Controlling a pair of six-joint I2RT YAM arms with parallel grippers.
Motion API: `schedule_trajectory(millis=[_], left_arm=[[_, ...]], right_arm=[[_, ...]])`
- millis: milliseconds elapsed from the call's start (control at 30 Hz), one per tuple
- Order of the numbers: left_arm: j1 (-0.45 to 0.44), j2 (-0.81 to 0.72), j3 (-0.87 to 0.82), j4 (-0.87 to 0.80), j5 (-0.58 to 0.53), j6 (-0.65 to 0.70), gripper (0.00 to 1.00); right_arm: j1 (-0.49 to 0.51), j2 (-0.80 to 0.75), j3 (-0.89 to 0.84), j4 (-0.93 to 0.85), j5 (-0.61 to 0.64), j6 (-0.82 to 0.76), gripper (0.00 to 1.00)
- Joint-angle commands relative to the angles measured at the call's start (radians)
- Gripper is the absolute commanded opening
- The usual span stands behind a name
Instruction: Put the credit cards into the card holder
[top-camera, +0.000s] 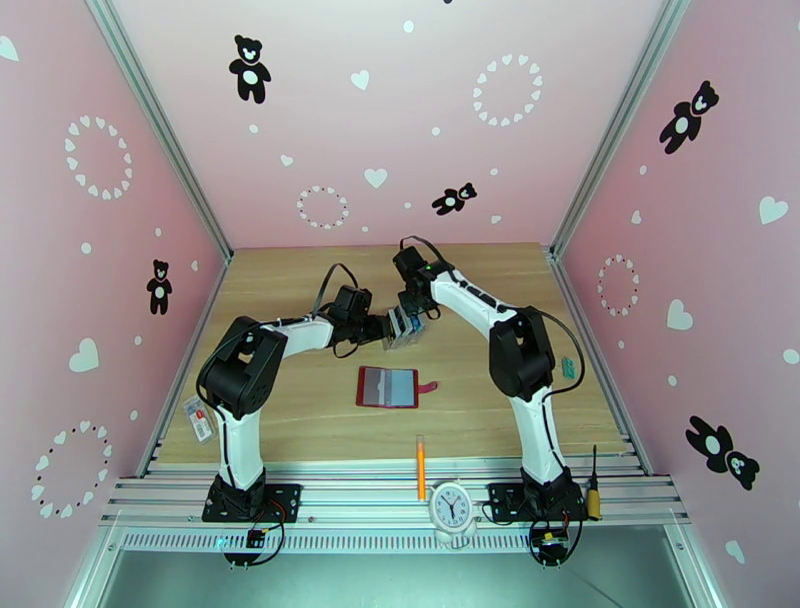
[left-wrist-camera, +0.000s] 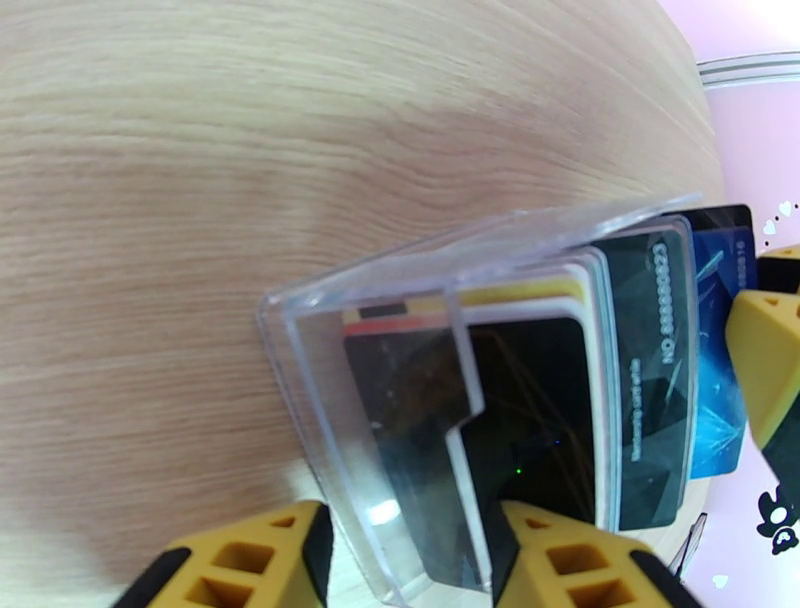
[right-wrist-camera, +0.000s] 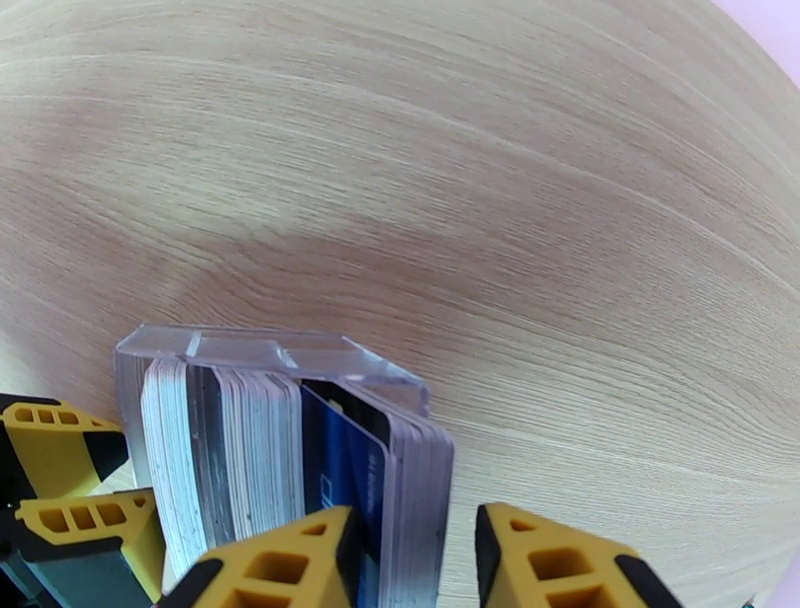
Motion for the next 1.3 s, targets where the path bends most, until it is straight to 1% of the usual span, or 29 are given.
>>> schedule_trajectory(millis=[0, 67, 167, 267, 300, 367, 400, 467, 667, 1033, 1267], left_arm=[[0.005, 0.026, 0.005, -0.049, -0.003, 0.01, 0.47], [0.007, 0.027, 0.005, -0.049, -0.002, 0.01, 0.47], [0.006, 0.027, 0.005, -0.05, -0.003, 0.01, 0.47], [0.006, 0.026, 0.005, -0.051, -0.002, 0.011, 0.47], [0.006, 0.027, 0.004, -0.05, -0.003, 0.011, 0.47], [0.006, 0.027, 0.005, -0.05, -0.003, 0.011, 0.47], [0.007, 0.026, 0.006, -0.05, -0.001, 0.012, 0.47], [0.006, 0.029, 0.005, -0.05, 0.001, 0.01, 0.47], [0.007, 0.032, 0.007, -0.05, 0.003, 0.01, 0.47], [0.007, 0.036, 0.007, -0.049, 0.005, 0.01, 0.47], [0.007, 0.035, 0.007, -0.05, 0.004, 0.01, 0.47]], right_arm=[[-0.006, -0.057, 0.02, -0.036, 0.039, 0.009, 0.37], [-0.005, -0.058, 0.019, -0.037, 0.036, 0.009, 0.36], [-0.007, -0.059, 0.018, -0.039, 0.031, 0.009, 0.32], [-0.007, -0.071, 0.009, -0.033, 0.015, 0.014, 0.31], [-0.006, -0.082, -0.002, -0.024, 0.0, 0.018, 0.32], [-0.006, -0.103, -0.029, 0.006, -0.04, 0.028, 0.39], [-0.006, -0.104, -0.031, 0.009, -0.045, 0.033, 0.41], [-0.005, -0.093, -0.025, 0.007, -0.051, 0.035, 0.43], [-0.005, -0.06, -0.024, 0.014, -0.089, 0.035, 0.43], [-0.005, 0.005, -0.002, -0.014, -0.051, 0.021, 0.43], [-0.006, 0.028, 0.004, -0.011, -0.051, 0.019, 0.43]])
